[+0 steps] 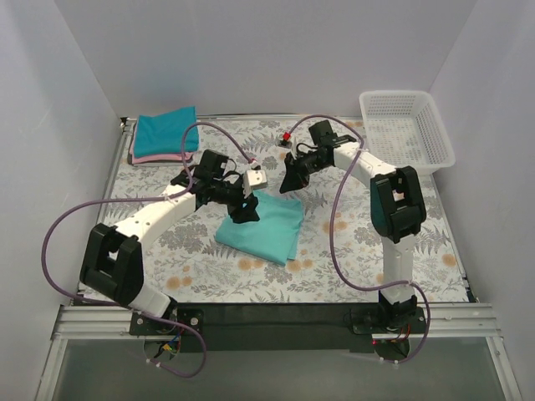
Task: Fold and stack the t-shirts
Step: Fold the tshirt
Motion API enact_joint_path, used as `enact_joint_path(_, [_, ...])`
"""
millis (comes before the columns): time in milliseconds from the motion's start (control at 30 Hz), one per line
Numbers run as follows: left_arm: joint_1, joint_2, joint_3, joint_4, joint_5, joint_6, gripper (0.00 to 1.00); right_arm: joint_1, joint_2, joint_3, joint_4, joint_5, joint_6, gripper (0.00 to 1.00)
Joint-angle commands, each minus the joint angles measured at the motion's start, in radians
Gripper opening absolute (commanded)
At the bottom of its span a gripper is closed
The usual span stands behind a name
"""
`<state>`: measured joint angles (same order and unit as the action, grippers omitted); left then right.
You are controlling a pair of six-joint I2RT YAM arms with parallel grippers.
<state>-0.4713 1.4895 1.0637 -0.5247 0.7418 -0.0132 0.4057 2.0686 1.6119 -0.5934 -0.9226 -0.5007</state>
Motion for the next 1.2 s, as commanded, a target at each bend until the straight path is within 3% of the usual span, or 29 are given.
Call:
enact_joint_path(0, [0.039, 0.083, 0.085, 0.081, 0.02, 0.097, 0.52, -0.005, 0.105, 0.107, 0.032, -0.038, 0.114, 0.2])
enact_joint_path(133, [0.062, 0.257, 0.195, 0.121, 0.022, 0.179, 0.52, -0.002, 0.185, 0.161, 0.099, -0.003, 0.189, 0.25])
enact_joint_path(267, [0.092, 0.336, 0.285, 0.068, 0.063, 0.214, 0.48, 0.013, 0.272, 0.232, 0.106, -0.001, 0.197, 0.3])
enact_joint_path(367, [0.097, 0.295, 0.237, 0.016, 0.073, 0.254, 0.44, 0.036, 0.298, 0.24, 0.119, -0.002, 0.191, 0.31])
enact_joint_path(567, [0.062, 0.158, -0.007, -0.047, 0.044, 0.303, 0.37, 0.071, 0.303, 0.183, 0.139, 0.002, 0.174, 0.27])
enact_joint_path(867, [-0.087, 0.069, -0.198, 0.023, 0.021, 0.052, 0.36, 0.114, 0.223, 0.019, 0.168, -0.024, 0.152, 0.24])
enact_joint_path(1167, [-0.125, -0.026, -0.165, 0.0, 0.074, -0.123, 0.41, 0.122, 0.133, -0.069, 0.176, -0.013, 0.123, 0.22])
